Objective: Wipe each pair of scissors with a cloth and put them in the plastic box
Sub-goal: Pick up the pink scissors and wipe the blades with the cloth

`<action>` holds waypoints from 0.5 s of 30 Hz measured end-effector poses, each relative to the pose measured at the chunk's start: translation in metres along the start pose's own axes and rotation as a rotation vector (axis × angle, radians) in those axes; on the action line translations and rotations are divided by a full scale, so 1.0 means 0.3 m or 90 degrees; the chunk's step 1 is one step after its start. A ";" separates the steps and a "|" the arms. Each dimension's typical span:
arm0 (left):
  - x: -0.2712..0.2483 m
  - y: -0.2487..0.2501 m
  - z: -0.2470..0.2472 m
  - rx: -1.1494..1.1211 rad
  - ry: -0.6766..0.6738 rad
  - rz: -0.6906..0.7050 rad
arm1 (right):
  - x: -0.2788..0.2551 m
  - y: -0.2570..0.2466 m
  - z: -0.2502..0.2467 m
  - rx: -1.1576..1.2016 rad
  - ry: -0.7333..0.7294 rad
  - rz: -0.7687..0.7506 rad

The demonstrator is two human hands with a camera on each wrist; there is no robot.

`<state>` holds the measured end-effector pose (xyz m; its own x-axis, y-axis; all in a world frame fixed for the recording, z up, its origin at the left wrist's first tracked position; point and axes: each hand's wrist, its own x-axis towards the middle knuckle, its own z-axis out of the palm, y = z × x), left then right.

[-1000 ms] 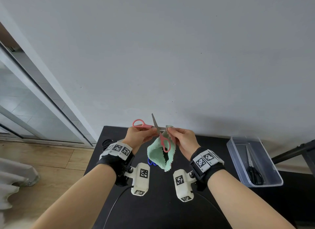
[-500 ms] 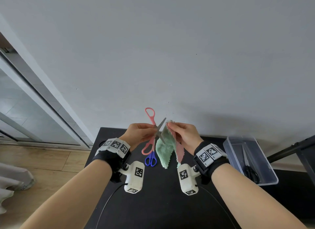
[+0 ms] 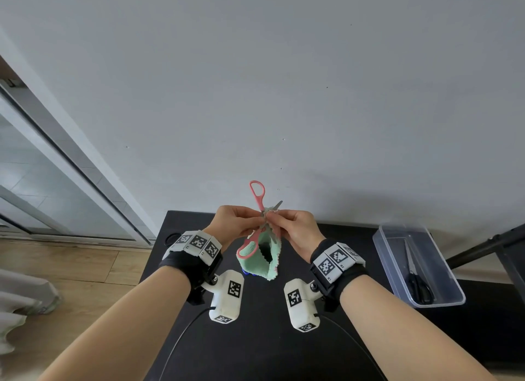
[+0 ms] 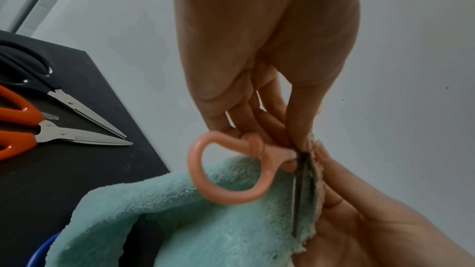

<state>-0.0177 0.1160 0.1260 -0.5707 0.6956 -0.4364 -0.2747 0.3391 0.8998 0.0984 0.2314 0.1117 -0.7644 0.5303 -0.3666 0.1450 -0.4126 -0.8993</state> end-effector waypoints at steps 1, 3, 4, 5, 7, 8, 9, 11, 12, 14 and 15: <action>0.000 0.005 0.000 0.014 0.000 0.001 | 0.002 0.004 0.001 0.019 0.003 0.008; 0.005 0.019 0.000 0.043 0.000 0.004 | 0.006 0.008 0.002 0.067 0.012 0.025; 0.008 0.022 -0.003 0.057 -0.001 0.006 | 0.006 0.007 0.002 0.082 0.017 0.031; 0.011 0.024 -0.007 0.070 -0.003 0.007 | 0.005 0.005 0.001 0.091 0.020 0.034; 0.016 0.024 -0.012 0.091 -0.009 0.008 | 0.006 0.005 -0.002 0.091 0.026 0.034; 0.019 0.022 -0.014 0.098 -0.012 0.008 | 0.006 0.006 -0.003 0.088 0.030 0.033; 0.019 0.021 -0.017 0.105 -0.014 0.005 | 0.009 0.007 -0.008 0.090 0.038 0.034; 0.011 0.014 -0.030 0.130 -0.022 -0.005 | 0.019 0.002 -0.029 0.124 0.072 0.035; 0.003 0.004 -0.040 0.156 -0.034 -0.011 | 0.026 -0.007 -0.048 0.156 0.098 0.033; -0.017 -0.027 -0.063 0.206 -0.047 -0.021 | 0.038 -0.043 -0.101 0.187 0.132 0.016; -0.027 -0.043 -0.075 0.210 -0.039 -0.026 | 0.040 -0.060 -0.128 0.167 0.136 -0.002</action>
<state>-0.0270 0.0917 0.1179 -0.5136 0.7106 -0.4809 -0.0255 0.5475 0.8364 0.1106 0.2737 0.1144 -0.6120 0.6633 -0.4306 -0.0448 -0.5727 -0.8185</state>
